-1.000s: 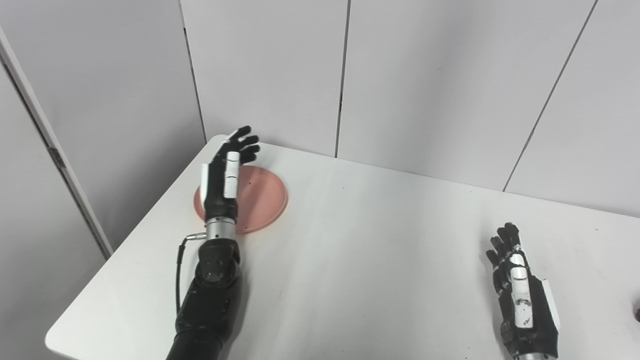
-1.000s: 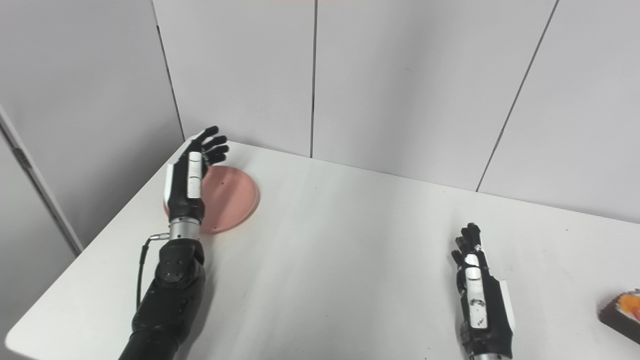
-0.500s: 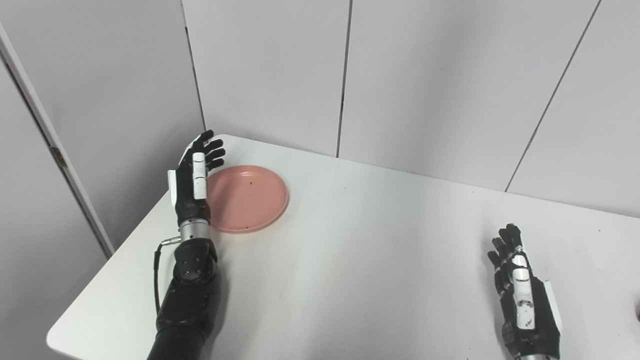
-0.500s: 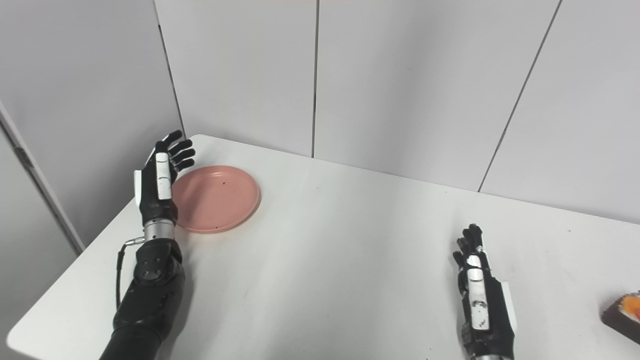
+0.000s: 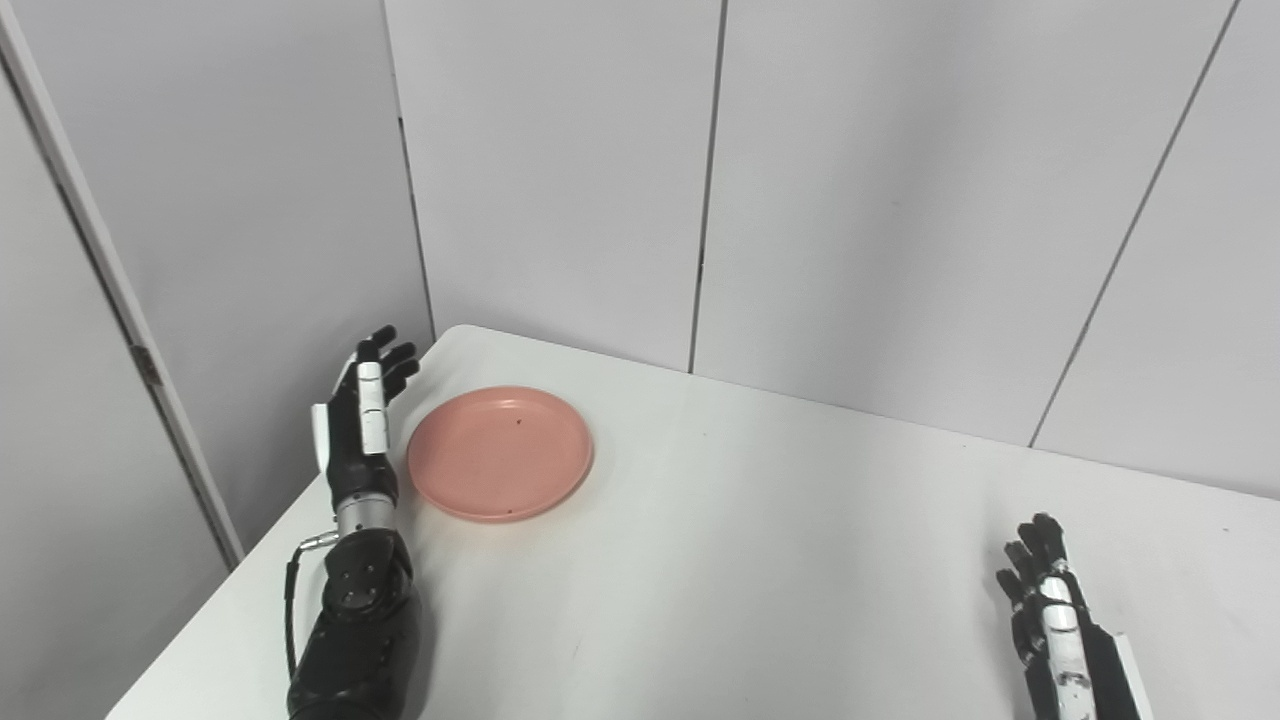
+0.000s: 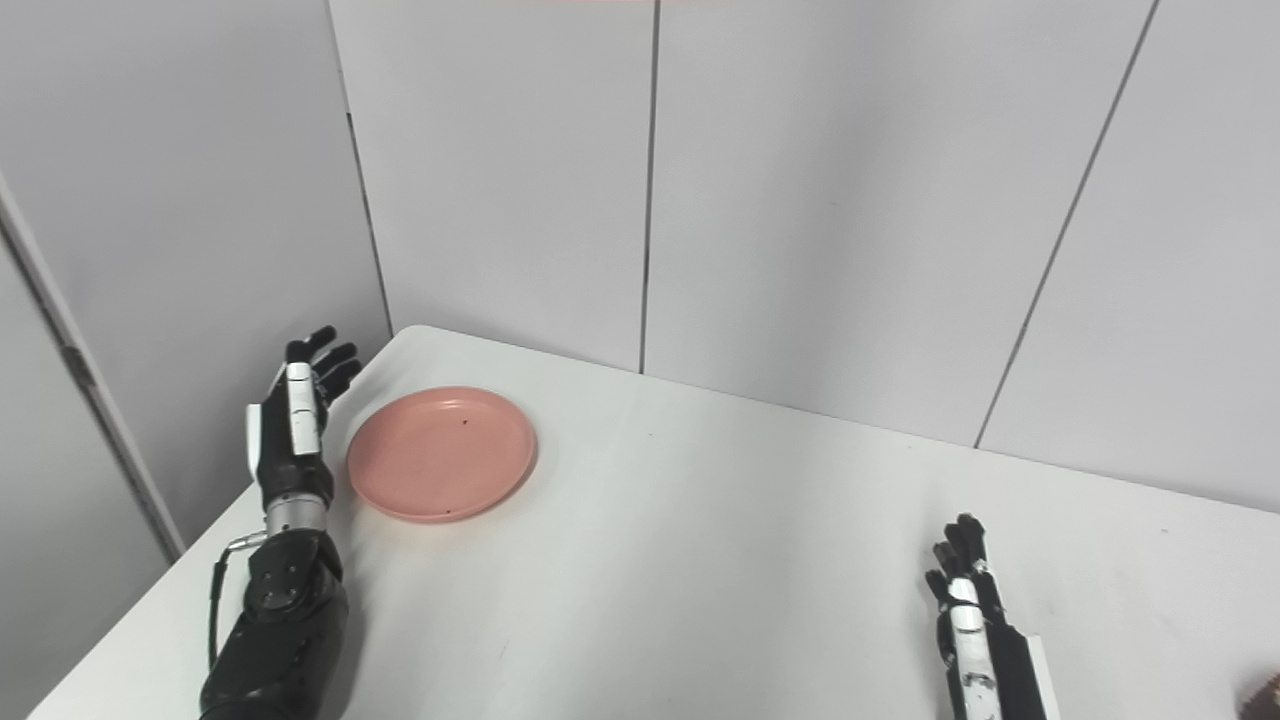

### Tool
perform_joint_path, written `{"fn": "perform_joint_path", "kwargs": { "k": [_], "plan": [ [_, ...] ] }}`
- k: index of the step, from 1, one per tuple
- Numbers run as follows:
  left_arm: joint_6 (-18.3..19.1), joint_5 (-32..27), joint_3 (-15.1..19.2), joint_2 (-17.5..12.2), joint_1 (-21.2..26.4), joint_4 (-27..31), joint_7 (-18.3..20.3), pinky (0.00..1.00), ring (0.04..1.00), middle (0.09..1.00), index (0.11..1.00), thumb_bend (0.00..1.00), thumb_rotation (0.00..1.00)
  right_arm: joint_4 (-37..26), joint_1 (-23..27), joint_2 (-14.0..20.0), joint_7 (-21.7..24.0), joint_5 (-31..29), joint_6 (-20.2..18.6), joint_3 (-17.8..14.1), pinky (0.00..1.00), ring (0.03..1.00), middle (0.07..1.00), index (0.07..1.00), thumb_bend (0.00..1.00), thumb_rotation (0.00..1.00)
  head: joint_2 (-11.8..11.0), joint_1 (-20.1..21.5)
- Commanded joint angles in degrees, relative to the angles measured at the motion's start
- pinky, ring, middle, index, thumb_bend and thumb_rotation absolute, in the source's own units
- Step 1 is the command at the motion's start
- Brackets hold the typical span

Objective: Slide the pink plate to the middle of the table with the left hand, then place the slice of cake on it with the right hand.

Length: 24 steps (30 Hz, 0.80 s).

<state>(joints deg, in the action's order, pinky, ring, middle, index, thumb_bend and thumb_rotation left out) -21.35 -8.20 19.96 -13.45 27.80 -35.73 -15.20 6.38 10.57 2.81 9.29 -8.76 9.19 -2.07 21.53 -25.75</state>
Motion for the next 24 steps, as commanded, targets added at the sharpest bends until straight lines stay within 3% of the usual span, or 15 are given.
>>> {"fn": "perform_joint_path", "kwargs": {
  "k": [1, 5, 12, 17, 24],
  "plan": [
    [-1.2, 1.2, -0.3, -2.1, 2.2, -0.1, -0.3, 0.88, 0.764, 0.754, 0.768, 0.8, 1.0, 2.1, -2.3, 1.9, 0.3, -0.9, 0.2, -1.2, 1.0, 1.0, 1.0, 1.0, 0.42, 0.91, 0.0, 0.0],
    [-1.7, -0.6, -0.4, -2.2, 2.2, -1.1, 2.0, 0.9, 0.796, 0.788, 0.802, 0.79, 1.0, 2.2, -2.3, 1.9, 0.2, -0.5, 0.4, -1.2, 1.0, 1.0, 1.0, 1.0, 0.42, 0.93, 0.1, -0.1],
    [0.9, -0.3, -2.0, -2.3, 2.6, -2.6, 3.4, 0.89, 0.825, 0.82, 0.836, 0.81, 1.0, 1.7, -2.4, 1.8, 0.3, -1.0, -0.1, -1.3, 1.0, 1.0, 1.0, 1.0, 0.43, 0.92, 0.4, -0.2],
    [3.2, -0.8, -3.4, -1.9, 3.1, -3.0, 4.0, 0.93, 0.863, 0.855, 0.865, 0.83, 1.0, 1.3, -2.6, 2.0, 0.3, -0.9, -0.6, -1.3, 1.0, 1.0, 1.0, 1.0, 0.43, 0.91, 0.5, -0.4],
    [3.9, -2.0, -4.7, -1.8, 3.6, -4.2, 7.7, 1.0, 0.928, 0.902, 0.918, 0.84, 1.0, 1.4, -2.6, 2.1, 0.4, -0.9, -0.6, -1.3, 1.0, 1.0, 1.0, 1.0, 0.43, 0.91, 0.6, -0.4]
  ]
}}
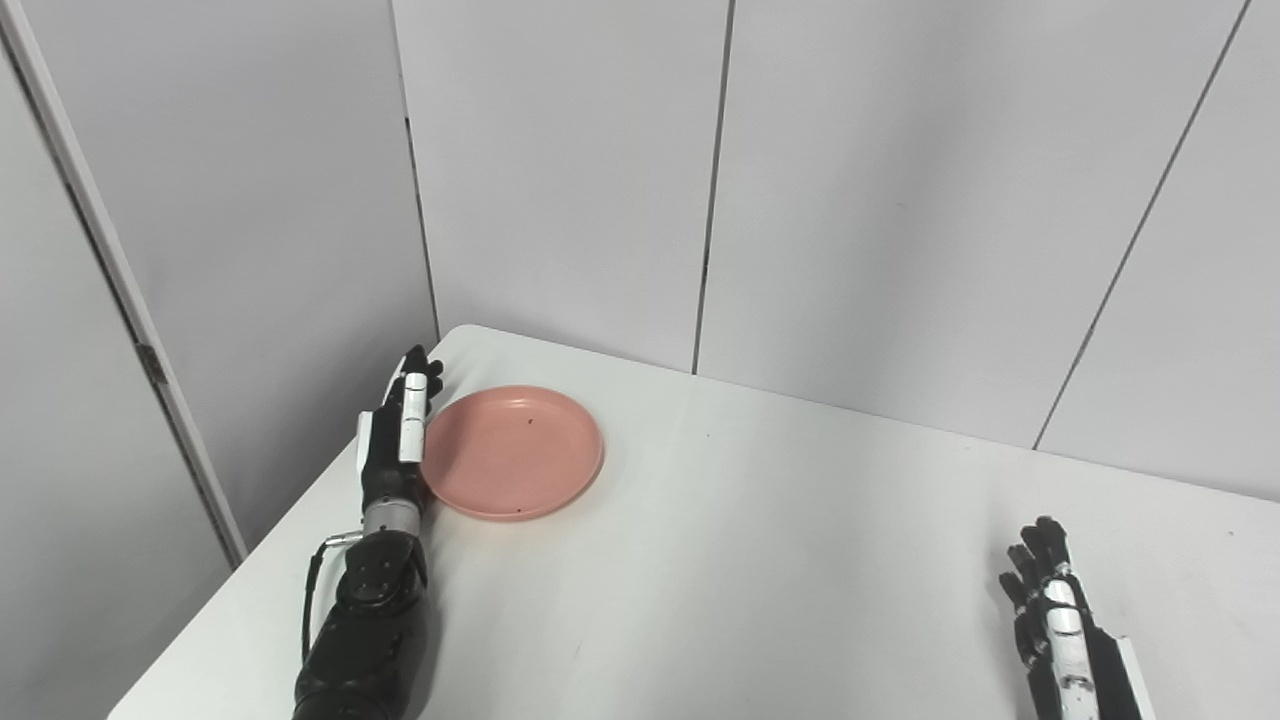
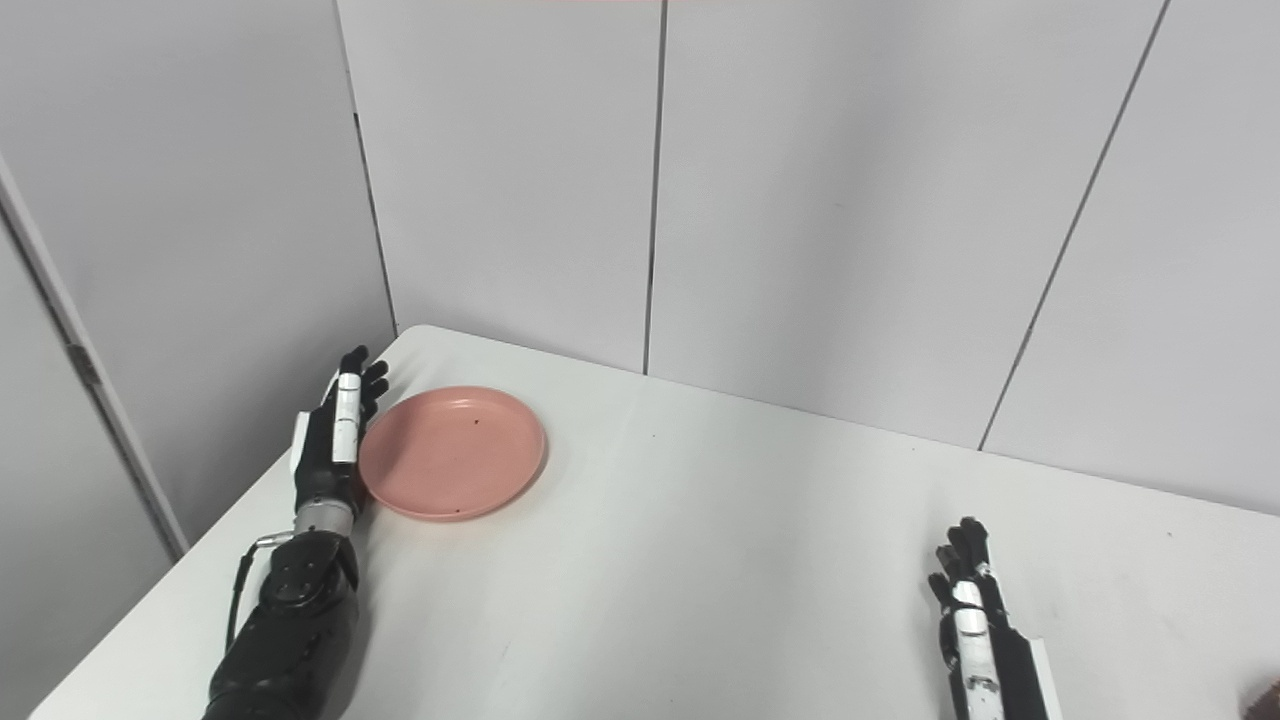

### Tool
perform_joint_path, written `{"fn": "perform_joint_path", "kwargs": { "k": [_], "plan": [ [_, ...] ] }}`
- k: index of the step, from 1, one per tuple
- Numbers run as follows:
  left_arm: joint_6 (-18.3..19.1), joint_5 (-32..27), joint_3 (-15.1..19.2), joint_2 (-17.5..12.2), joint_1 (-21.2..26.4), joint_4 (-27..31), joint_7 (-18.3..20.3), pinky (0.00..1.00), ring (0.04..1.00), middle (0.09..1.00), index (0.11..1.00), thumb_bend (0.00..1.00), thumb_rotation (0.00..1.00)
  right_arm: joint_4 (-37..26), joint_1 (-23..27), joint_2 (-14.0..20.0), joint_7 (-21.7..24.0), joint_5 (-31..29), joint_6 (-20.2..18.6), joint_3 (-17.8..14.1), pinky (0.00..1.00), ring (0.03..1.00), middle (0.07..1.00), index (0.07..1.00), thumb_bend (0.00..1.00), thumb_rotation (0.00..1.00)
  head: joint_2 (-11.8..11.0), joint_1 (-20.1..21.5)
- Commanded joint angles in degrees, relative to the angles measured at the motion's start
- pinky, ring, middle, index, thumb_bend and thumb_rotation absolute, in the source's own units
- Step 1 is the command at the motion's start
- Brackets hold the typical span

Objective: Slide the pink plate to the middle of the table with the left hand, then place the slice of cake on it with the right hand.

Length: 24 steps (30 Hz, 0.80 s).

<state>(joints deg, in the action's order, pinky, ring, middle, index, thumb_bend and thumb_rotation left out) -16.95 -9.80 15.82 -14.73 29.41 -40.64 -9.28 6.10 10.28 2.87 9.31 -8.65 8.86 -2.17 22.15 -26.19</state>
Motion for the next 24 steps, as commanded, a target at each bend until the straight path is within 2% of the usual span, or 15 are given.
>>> {"fn": "perform_joint_path", "kwargs": {
  "k": [1, 6, 9, 14, 17, 24],
  "plan": [
    [0.1, -0.7, -0.8, -0.4, 1.9, 1.0, 2.6, 1.0, 0.932, 0.908, 0.924, 0.84, 1.0, 1.5, -2.3, 2.1, 0.3, -0.8, -0.3, -1.2, 1.0, 1.0, 1.0, 1.0, 0.43, 0.91, 0.1, 0.1],
    [2.7, -2.7, -1.1, -0.3, 1.9, 1.2, 6.4, 0.97, 0.935, 0.924, 0.938, 0.87, 1.0, 1.1, -2.4, 1.9, 0.3, -1.1, -0.8, -1.2, 1.0, 1.0, 1.0, 1.0, 0.43, 0.91, 0.2, 0.3],
    [4.1, -4.2, -0.7, -0.1, 2.0, 1.3, 7.9, 0.94, 0.907, 0.896, 0.907, 0.89, 1.0, 0.9, -2.4, 1.9, 0.4, -1.4, -1.0, -1.2, 1.0, 1.0, 1.0, 1.0, 0.42, 0.91, 0.4, 0.4],
    [6.8, -8.5, -0.3, 0.2, 2.3, 1.2, 12.8, 0.88, 0.884, 0.891, 0.899, 0.91, 1.0, 0.9, -2.4, 1.7, 0.3, -1.2, -0.4, -1.3, 1.0, 1.0, 1.0, 1.0, 0.43, 0.9, 0.7, 0.9],
    [8.3, -10.8, 0.3, 0.9, 2.8, 0.9, 14.7, 0.83, 0.849, 0.857, 0.863, 0.91, 1.0, 0.8, -2.4, 1.8, 0.3, -1.0, -0.1, -1.1, 1.0, 1.0, 1.0, 1.0, 0.43, 0.91, 0.9, 1.0],
    [9.7, -12.1, -0.3, 2.2, 3.1, 0.7, 18.1, 0.79, 0.812, 0.825, 0.829, 0.9, 0.99, -0.2, -2.4, 1.6, 0.4, -1.6, -1.4, -1.1, 1.0, 1.0, 1.0, 1.0, 0.43, 0.9, 1.3, 1.7]
  ]
}}
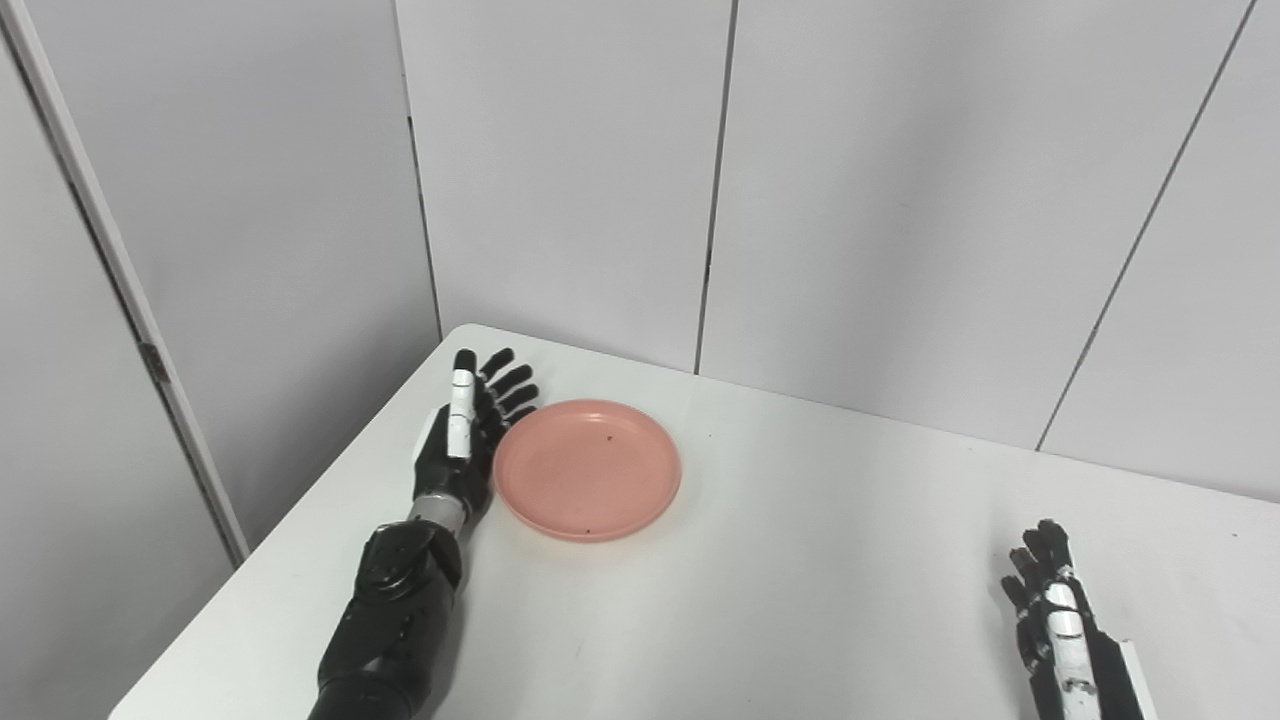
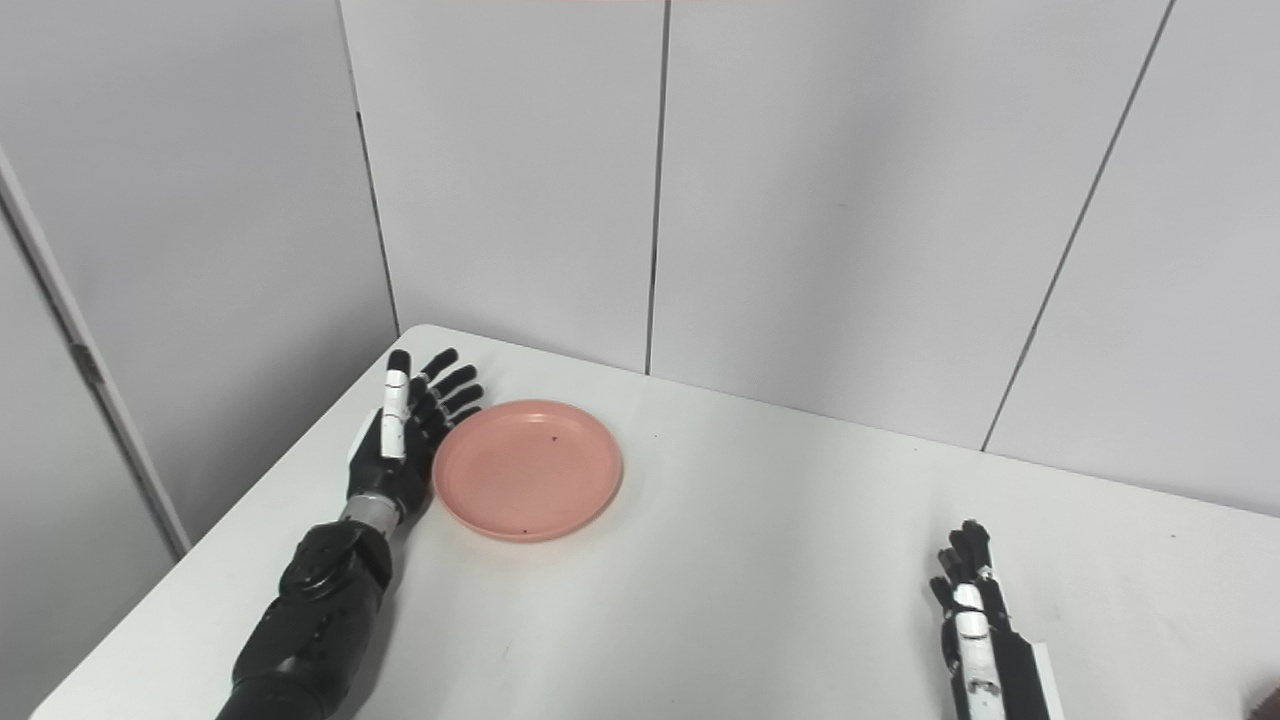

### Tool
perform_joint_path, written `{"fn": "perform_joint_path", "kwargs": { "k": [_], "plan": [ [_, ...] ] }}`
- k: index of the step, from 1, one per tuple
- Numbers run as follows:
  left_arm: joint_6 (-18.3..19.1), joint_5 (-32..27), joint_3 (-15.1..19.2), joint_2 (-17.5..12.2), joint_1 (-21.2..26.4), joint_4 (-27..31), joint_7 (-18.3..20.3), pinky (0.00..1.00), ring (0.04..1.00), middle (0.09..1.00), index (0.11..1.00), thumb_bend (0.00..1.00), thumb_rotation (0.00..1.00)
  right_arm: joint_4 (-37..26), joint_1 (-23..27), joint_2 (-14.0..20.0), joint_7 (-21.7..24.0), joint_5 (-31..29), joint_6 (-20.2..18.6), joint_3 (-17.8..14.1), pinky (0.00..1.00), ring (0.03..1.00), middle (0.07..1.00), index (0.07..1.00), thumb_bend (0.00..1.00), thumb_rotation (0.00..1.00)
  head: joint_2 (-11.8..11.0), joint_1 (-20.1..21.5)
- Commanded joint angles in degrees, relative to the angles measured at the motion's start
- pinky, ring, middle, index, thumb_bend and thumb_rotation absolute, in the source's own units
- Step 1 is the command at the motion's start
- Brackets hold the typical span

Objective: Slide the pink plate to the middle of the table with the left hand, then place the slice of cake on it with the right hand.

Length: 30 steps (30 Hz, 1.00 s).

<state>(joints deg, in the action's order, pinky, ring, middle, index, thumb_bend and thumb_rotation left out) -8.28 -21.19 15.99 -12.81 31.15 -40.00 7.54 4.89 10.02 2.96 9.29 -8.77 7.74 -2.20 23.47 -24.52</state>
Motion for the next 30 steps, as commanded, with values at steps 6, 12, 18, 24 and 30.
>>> {"fn": "perform_joint_path", "kwargs": {
  "k": [6, 12, 18, 24, 30],
  "plan": [
    [-1.5, 0.2, -1.3, 2.8, 1.4, -0.7, 1.9, 0.79, 0.811, 0.827, 0.826, 0.88, 0.99, 1.2, -1.9, 1.4, 0.4, -1.0, 0.1, -0.9, 1.0, 1.0, 1.0, 1.0, 0.4, 0.91, 0.5, 0.8],
    [-2.9, 1.8, -3.2, 5.3, 1.0, -0.9, 1.3, 0.82, 0.826, 0.836, 0.842, 0.87, 1.0, 0.2, -2.1, 0.8, -0.1, -0.8, -0.8, -0.7, 1.0, 1.0, 1.0, 1.0, 0.41, 0.91, 1.2, 1.7],
    [-3.5, 4.6, -5.0, 7.8, 0.2, 0.2, -0.5, 0.83, 0.838, 0.841, 0.851, 0.86, 1.0, 1.1, -1.8, 0.9, -0.2, 0.5, 0.7, -0.4, 1.0, 1.0, 1.0, 1.0, 0.41, 0.92, 2.0, 3.0],
    [-3.2, 6.3, -7.0, 9.9, -1.3, 2.1, -0.8, 0.87, 0.863, 0.862, 0.871, 0.84, 1.0, 2.1, -1.4, 0.4, 0.2, -0.4, 1.0, -0.6, 1.0, 1.0, 1.0, 1.0, 0.46, 0.87, 2.9, 4.9],
    [-1.8, 7.5, -9.3, 11.4, -3.6, 5.7, 0.0, 0.93, 0.898, 0.896, 0.904, 0.82, 1.0, 3.7, -0.9, 0.0, -0.1, 0.5, 2.8, -0.1, 1.0, 1.0, 1.0, 1.0, 0.53, 0.87, 4.8, 9.6]
  ]
}}
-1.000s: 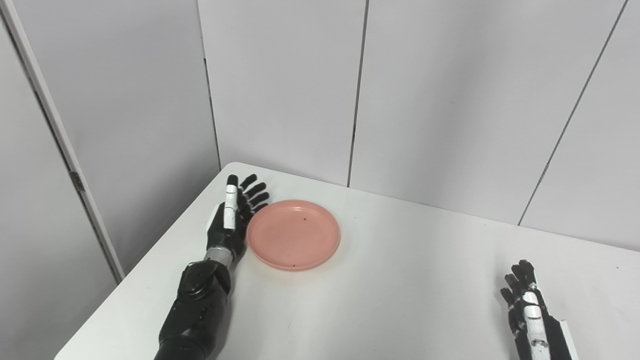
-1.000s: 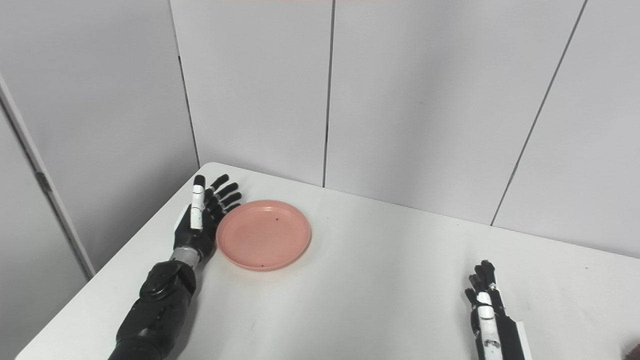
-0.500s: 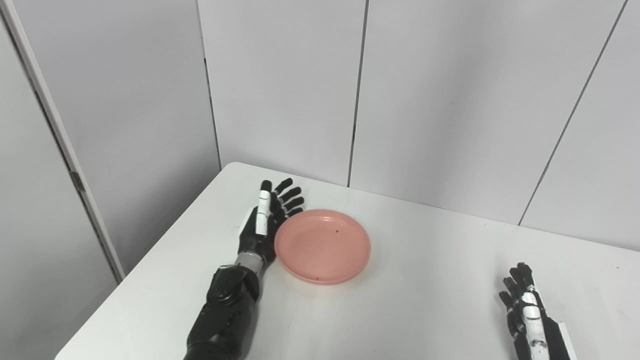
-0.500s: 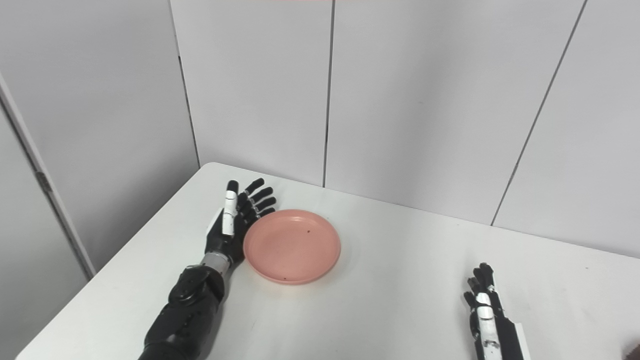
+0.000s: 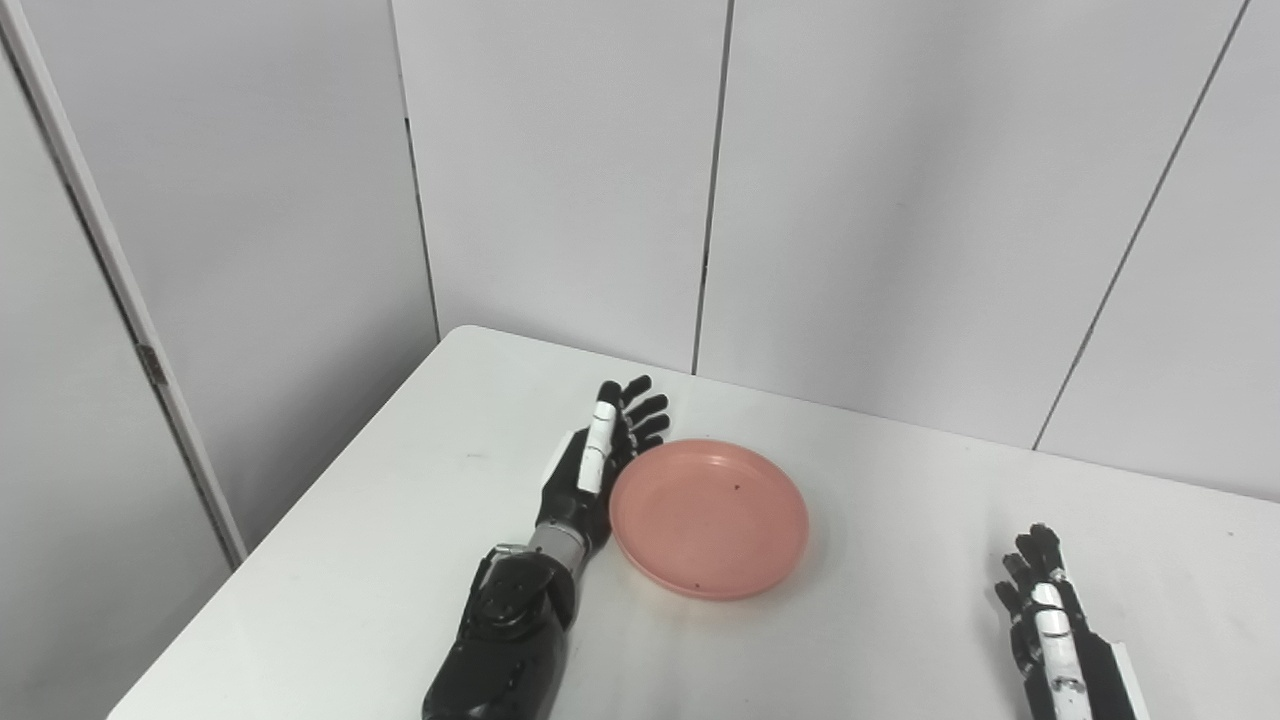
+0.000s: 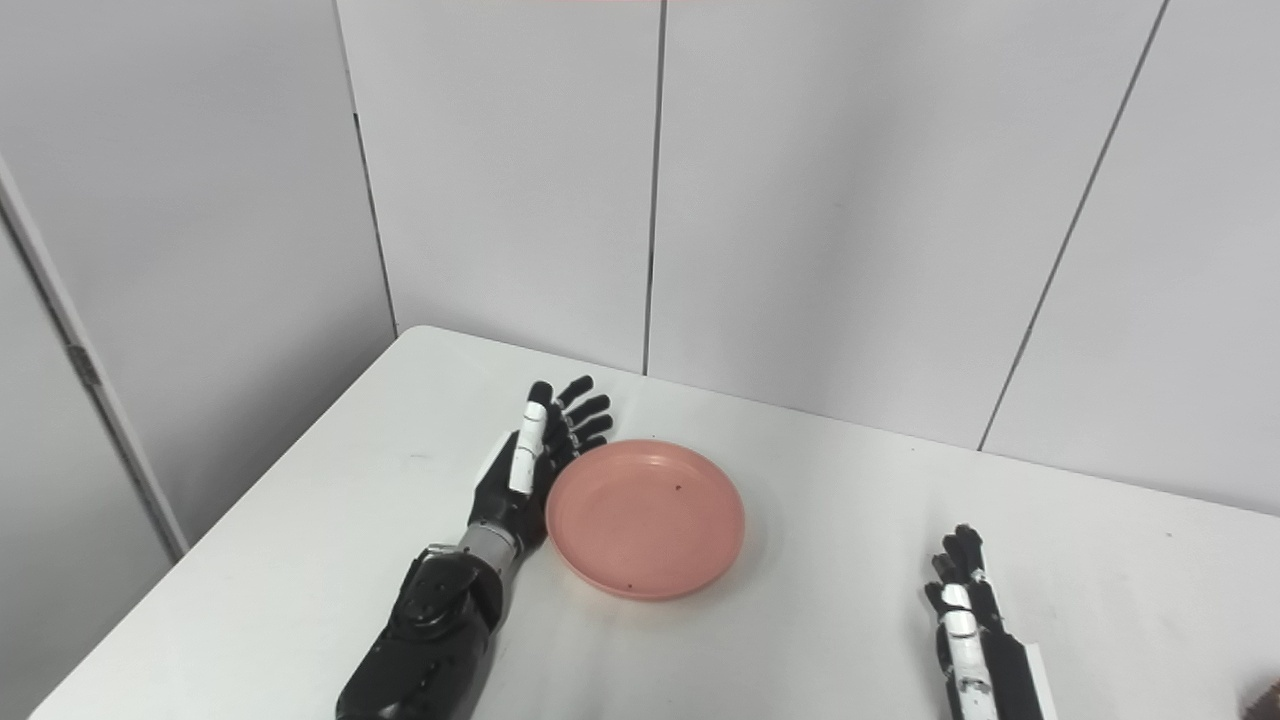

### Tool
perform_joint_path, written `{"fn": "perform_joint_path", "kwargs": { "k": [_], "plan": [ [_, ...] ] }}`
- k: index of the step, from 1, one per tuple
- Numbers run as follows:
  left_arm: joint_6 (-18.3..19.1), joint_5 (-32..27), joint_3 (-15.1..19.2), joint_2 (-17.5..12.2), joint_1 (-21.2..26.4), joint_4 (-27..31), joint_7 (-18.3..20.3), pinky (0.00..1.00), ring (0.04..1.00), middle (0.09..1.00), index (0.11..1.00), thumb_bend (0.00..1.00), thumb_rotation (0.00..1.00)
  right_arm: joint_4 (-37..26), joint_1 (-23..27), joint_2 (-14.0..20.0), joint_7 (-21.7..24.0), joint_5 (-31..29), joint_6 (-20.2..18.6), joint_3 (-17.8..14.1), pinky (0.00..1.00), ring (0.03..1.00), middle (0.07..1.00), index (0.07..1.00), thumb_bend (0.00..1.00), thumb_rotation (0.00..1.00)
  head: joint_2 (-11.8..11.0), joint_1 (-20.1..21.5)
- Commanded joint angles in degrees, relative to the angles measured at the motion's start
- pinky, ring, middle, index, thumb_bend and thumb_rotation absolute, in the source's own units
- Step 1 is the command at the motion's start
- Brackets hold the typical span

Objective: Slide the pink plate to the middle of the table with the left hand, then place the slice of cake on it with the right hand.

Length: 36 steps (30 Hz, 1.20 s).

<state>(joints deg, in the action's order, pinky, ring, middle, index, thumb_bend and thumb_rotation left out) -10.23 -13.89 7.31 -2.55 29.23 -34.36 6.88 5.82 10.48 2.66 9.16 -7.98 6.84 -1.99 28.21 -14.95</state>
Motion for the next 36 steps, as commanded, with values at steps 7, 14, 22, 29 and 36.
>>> {"fn": "perform_joint_path", "kwargs": {
  "k": [7, 14, 22, 29, 36],
  "plan": [
    [0.5, 1.7, -2.0, 4.1, -6.3, 5.9, -0.8, 0.86, 0.88, 0.879, 0.893, 0.76, 1.0, 2.0, -1.7, -0.7, -2.5, 3.3, 4.5, 0.5, 1.0, 0.995, 0.997, 1.0, 0.56, 0.9, 2.7, 6.7],
    [2.9, 1.9, -4.1, 5.3, -10.2, 11.9, 0.4, 0.87, 0.9, 0.909, 0.914, 0.73, 1.0, 1.7, -1.0, -2.0, -4.7, 5.8, 3.5, 1.4, 1.0, 0.985, 0.996, 1.0, 0.61, 0.89, 6.8, 14.5],
    [7.7, 3.0, -6.7, 5.6, -13.9, 19.7, -0.1, 0.9, 0.929, 0.934, 0.928, 0.75, 1.0, -0.7, -0.4, -3.4, -7.2, 8.7, 0.8, 2.7, 1.0, 0.999, 0.994, 1.0, 0.61, 0.86, 10.3, 19.1],
    [11.4, 3.4, -9.4, 5.6, -16.0, 24.6, 1.3, 0.99, 0.997, 0.997, 0.998, 0.73, 1.0, -1.5, 0.1, -3.6, -7.6, 8.6, -1.1, 3.0, 1.0, 1.0, 0.996, 1.0, 0.65, 0.83, 12.0, 20.8],
    [13.3, 3.9, -11.4, 5.0, -16.4, 25.2, 2.4, 1.0, 1.0, 1.0, 1.0, 0.74, 1.0, -0.6, 0.7, -3.4, -7.7, 7.9, -0.9, 2.8, 1.0, 1.0, 0.995, 1.0, 0.69, 0.82, 12.1, 21.9]
  ]
}}
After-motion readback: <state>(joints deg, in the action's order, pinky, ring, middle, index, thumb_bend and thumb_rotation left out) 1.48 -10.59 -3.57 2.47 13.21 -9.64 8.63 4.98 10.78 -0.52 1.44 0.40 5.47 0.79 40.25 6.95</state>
